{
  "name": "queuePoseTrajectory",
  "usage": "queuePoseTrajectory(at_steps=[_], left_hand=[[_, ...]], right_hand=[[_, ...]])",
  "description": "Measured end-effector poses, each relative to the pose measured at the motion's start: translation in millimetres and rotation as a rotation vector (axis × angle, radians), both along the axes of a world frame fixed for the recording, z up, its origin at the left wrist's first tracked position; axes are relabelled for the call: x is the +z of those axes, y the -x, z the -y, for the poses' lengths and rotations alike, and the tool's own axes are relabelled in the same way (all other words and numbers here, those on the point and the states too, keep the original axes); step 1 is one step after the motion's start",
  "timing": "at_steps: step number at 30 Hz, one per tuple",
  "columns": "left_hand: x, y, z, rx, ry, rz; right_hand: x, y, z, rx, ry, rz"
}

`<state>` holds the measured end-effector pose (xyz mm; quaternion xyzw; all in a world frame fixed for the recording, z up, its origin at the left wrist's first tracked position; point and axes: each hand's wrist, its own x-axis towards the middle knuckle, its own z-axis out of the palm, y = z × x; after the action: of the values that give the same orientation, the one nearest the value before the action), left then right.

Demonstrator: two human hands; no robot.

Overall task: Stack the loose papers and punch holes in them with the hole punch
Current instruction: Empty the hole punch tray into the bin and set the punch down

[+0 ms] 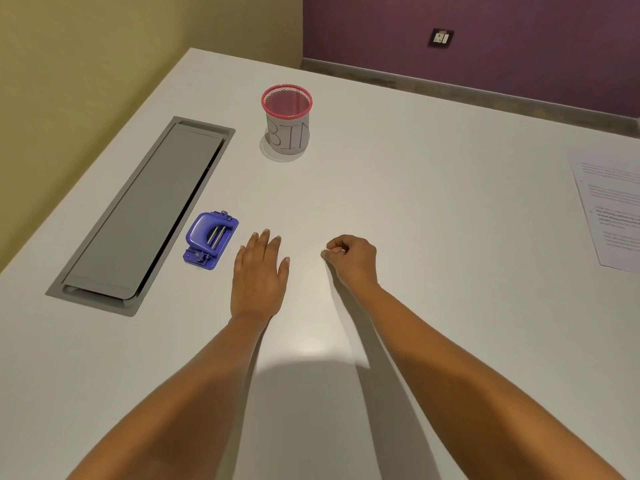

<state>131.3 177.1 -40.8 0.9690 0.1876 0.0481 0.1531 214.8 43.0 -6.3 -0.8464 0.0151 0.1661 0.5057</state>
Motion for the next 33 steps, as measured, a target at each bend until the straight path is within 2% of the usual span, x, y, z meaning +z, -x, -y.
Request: queuePoseTrajectory(at_steps=[8, 12, 16, 24, 27, 29, 33], left_hand=[[-2, 0, 0, 0.003, 0.000, -0.008], [-1, 0, 0, 0.004, -0.003, -0.006], [-1, 0, 0, 0.008, 0.000, -0.006], [2, 4, 0, 0.008, 0.033, -0.006], [2, -1, -1, 0.046, 0.079, 0.023], [10, -31, -7, 0.043, 0.125, 0.066], [9, -44, -8, 0.081, 0.137, 0.006]], right_hand=[[-1, -3, -8, 0.009, 0.078, -0.010], [-1, -1, -12, 0.087, 0.152, -0.017], [5, -3, -14, 0.227, 0.316, 0.021], [17, -23, -6, 0.094, 0.095, -0.336], [20, -25, -9, 0.183, 0.125, -0.347], [34, -46, -17, 0.156, 0.159, -0.289], [46, -59, -21, 0.224, 0.233, -0.296]])
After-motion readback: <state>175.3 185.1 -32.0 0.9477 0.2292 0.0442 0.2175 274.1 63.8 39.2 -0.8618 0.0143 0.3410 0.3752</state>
